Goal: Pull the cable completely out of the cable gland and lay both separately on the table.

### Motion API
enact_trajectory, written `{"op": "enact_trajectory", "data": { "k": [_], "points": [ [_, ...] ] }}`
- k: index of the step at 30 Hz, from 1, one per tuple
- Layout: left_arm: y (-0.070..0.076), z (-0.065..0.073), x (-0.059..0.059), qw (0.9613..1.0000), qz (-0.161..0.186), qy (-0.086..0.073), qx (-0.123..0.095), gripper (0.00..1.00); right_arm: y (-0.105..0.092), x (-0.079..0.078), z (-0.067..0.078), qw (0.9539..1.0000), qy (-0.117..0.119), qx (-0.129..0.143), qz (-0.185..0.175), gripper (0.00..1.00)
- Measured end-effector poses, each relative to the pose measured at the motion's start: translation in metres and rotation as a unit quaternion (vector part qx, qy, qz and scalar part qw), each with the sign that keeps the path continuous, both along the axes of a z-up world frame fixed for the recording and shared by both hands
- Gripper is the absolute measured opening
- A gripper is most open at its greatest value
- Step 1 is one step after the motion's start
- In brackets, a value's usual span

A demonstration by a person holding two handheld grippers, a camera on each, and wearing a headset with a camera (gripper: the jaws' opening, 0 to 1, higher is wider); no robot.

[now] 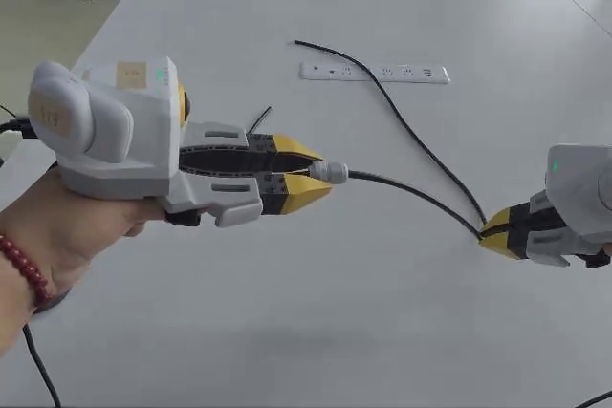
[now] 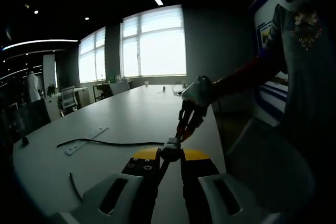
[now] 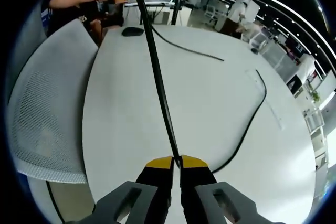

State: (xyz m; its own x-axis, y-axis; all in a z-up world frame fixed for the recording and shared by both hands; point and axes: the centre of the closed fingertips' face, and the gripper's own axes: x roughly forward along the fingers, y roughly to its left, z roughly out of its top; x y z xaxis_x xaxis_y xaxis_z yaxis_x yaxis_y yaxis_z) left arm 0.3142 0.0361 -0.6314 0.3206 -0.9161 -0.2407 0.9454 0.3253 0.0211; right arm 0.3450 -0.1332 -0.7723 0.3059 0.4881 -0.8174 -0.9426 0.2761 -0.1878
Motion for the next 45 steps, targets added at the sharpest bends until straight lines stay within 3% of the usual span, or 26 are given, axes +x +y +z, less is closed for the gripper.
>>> {"op": "enact_trajectory", "data": {
  "k": [5, 19, 25, 27, 29, 31, 32, 33, 35, 37, 38, 39, 42, 43, 45],
  "points": [
    [0.000, -0.003, -0.002, 1.0000, 0.000, -0.002, 0.008, 0.16, 0.000, 0.000, -0.003, 0.9999, 0.005, 0.007, -0.008, 0.00],
    [-0.002, -0.002, -0.002, 1.0000, 0.002, 0.000, 0.007, 0.16, 0.000, 0.001, -0.002, 0.9998, 0.005, 0.014, -0.013, 0.00],
    [-0.003, -0.001, 0.000, 1.0000, 0.003, 0.001, 0.004, 0.16, 0.002, 0.000, 0.007, 0.9994, 0.005, 0.032, -0.016, 0.01],
    [-0.004, -0.002, 0.000, 1.0000, 0.001, 0.000, 0.008, 0.16, 0.006, 0.002, 0.014, 0.9985, -0.005, 0.048, -0.025, 0.13],
    [-0.005, -0.003, -0.001, 1.0000, 0.000, 0.002, 0.008, 0.16, 0.012, -0.001, 0.020, 0.9982, -0.004, 0.057, -0.017, 0.15],
    [-0.005, -0.004, 0.000, 1.0000, 0.000, 0.003, 0.008, 0.16, 0.016, 0.001, 0.026, 0.9979, -0.023, 0.058, -0.015, 0.22],
    [-0.006, -0.004, 0.000, 1.0000, 0.000, 0.002, 0.008, 0.16, 0.022, -0.004, 0.030, 0.9974, -0.013, 0.070, -0.011, 0.21],
    [-0.006, -0.004, 0.000, 1.0000, 0.001, 0.002, 0.008, 0.16, 0.027, -0.003, 0.037, 0.9969, -0.028, 0.073, -0.004, 0.20],
    [-0.006, -0.004, 0.001, 1.0000, 0.001, 0.003, 0.007, 0.16, 0.039, -0.009, 0.048, 0.9959, -0.026, 0.086, 0.007, 0.22],
    [-0.006, -0.005, 0.001, 1.0000, 0.000, 0.003, 0.009, 0.16, 0.052, -0.011, 0.062, 0.9939, -0.049, 0.095, 0.026, 0.20],
    [-0.006, -0.006, 0.001, 1.0000, 0.000, 0.003, 0.009, 0.16, 0.056, -0.013, 0.067, 0.9935, -0.047, 0.100, 0.026, 0.21],
    [-0.005, -0.006, 0.001, 1.0000, 0.001, 0.003, 0.009, 0.16, 0.067, -0.015, 0.078, 0.9910, -0.052, 0.118, 0.037, 0.21],
    [-0.006, -0.007, 0.002, 0.9999, 0.001, 0.003, 0.009, 0.16, 0.082, -0.021, 0.095, 0.9884, -0.063, 0.129, 0.051, 0.20],
    [-0.006, -0.007, 0.002, 0.9999, 0.001, 0.004, 0.010, 0.16, 0.090, -0.021, 0.106, 0.9852, -0.085, 0.134, 0.065, 0.21],
    [-0.006, -0.007, 0.002, 0.9999, 0.001, 0.003, 0.010, 0.16, 0.103, -0.029, 0.119, 0.9828, -0.083, 0.144, 0.081, 0.20]
  ]
}}
